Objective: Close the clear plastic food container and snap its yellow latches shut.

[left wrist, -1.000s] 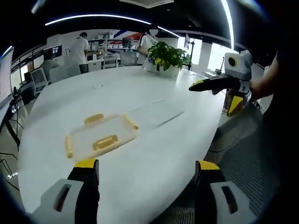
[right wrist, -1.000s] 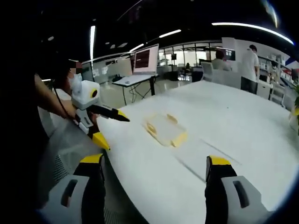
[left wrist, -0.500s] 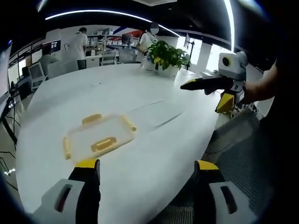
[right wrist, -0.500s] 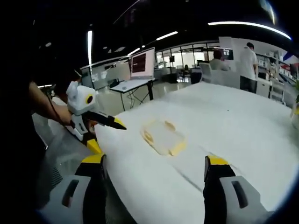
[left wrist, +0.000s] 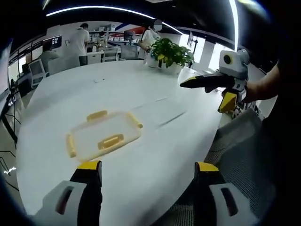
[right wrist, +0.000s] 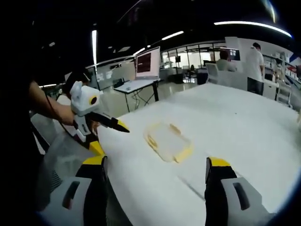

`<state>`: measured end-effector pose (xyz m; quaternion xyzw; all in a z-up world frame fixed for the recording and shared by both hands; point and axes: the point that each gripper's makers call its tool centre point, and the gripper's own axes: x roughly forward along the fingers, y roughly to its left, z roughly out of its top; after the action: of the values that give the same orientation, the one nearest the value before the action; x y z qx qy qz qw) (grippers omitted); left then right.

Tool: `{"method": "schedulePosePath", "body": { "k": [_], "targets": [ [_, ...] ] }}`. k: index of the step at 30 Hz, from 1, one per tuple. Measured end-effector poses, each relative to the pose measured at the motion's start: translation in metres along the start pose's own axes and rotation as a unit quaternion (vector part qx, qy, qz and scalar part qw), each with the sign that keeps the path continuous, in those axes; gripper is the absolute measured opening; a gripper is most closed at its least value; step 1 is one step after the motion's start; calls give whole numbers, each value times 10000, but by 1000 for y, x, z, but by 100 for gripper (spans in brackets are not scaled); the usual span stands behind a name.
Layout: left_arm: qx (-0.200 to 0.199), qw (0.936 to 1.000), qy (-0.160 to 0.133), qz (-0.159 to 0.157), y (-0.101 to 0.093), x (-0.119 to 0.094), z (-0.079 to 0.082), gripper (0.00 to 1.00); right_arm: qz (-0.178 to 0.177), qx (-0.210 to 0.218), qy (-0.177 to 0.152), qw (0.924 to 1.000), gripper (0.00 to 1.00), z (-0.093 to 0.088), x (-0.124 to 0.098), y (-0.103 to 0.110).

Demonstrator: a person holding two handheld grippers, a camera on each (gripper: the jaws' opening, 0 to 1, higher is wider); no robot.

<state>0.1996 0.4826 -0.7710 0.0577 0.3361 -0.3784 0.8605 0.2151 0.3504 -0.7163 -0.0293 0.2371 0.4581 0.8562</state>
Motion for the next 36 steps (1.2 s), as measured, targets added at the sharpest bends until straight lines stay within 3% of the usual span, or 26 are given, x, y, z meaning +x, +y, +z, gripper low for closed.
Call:
{"method": "schedulePosePath", "body": {
  "k": [20,36],
  "targets": [
    [33,9998,156,-80,15,2,-3,72,52,-98,301,9995,81,-4,21,-6],
    [229,9988,423,-83,40,3,-7,71,120,-294,400,9987,79,-1,38,-11]
  ]
}}
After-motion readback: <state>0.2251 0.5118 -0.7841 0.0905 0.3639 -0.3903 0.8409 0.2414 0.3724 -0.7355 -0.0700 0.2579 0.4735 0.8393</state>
